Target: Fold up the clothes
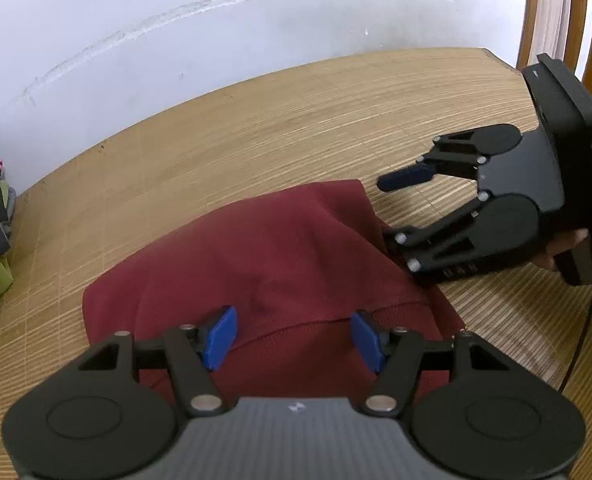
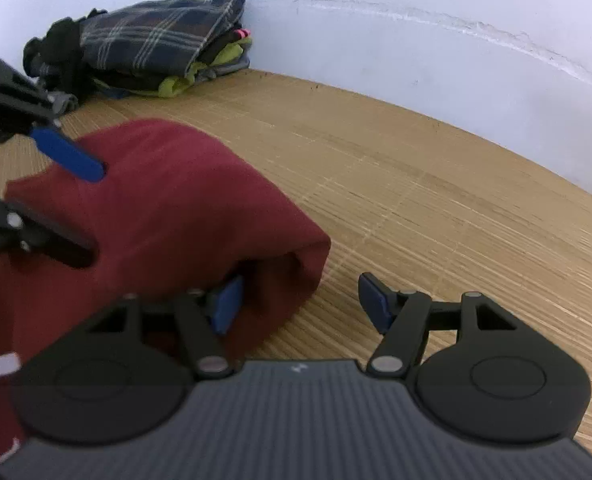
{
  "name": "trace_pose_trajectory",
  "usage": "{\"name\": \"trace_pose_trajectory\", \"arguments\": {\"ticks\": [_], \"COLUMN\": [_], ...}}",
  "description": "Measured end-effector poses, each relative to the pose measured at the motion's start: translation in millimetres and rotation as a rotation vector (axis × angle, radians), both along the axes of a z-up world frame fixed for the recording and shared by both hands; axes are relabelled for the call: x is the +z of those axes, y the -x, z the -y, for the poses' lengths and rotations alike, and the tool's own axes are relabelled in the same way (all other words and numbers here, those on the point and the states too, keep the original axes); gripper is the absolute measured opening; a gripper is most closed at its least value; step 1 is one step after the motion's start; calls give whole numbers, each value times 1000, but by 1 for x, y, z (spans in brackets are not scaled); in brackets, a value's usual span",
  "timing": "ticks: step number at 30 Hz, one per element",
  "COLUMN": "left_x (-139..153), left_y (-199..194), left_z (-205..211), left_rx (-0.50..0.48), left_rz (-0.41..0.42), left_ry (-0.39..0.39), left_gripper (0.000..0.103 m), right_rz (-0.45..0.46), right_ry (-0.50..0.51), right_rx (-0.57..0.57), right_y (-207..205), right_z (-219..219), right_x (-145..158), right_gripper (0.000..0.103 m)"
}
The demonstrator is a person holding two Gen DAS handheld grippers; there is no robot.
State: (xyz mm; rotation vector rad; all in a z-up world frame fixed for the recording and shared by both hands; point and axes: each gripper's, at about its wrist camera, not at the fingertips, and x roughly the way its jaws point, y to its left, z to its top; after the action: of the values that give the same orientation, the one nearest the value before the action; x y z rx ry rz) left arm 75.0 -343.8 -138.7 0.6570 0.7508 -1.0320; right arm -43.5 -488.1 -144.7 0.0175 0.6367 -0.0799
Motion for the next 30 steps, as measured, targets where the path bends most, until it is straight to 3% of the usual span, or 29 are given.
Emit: {"name": "trace_pose_trajectory", "arguments": {"ticks": [4,7,11,14,16,21,24,26,28,30], "left_x": [-4,-5,-7,-7,-1,22,20,7,-5,-7], "left_y": [-1,-1,-2,-1,1,-1,-19,-38,-52,-61], "left_z": [0,-1,-1,-2,-4,-27,-46,-58,-71,-79], "left_rx": [-10,-4,4,14,30,132,235,276,303,338], "left_rz": [15,19,16,15,12,35,48,-19,-108,-171], "left_ry": [-7,-11,-6,2,11,83,81,55,108,143], "left_gripper": [67,67,68,68,67,67,68,71,77,77], "right_rz": [39,44,76,87,125,204,190,126,12,-23], "right_ry": [-72,-90,-185,-212,-301,-467,-478,-353,-235,-257], "right_rx": [-116,-137,-252,-454,-477,-218,-84,-68,-112,-153], "right_y": [-16,-15,11,32,45,45,30,14,-3,-5], "right_z": [17,23,52,81,93,46,8,-10,-17,-12], "right_x": [-1,-1,0,1,9,34,32,25,6,1], "right_gripper": [66,66,65,68,68,68,67,67,69,69]}}
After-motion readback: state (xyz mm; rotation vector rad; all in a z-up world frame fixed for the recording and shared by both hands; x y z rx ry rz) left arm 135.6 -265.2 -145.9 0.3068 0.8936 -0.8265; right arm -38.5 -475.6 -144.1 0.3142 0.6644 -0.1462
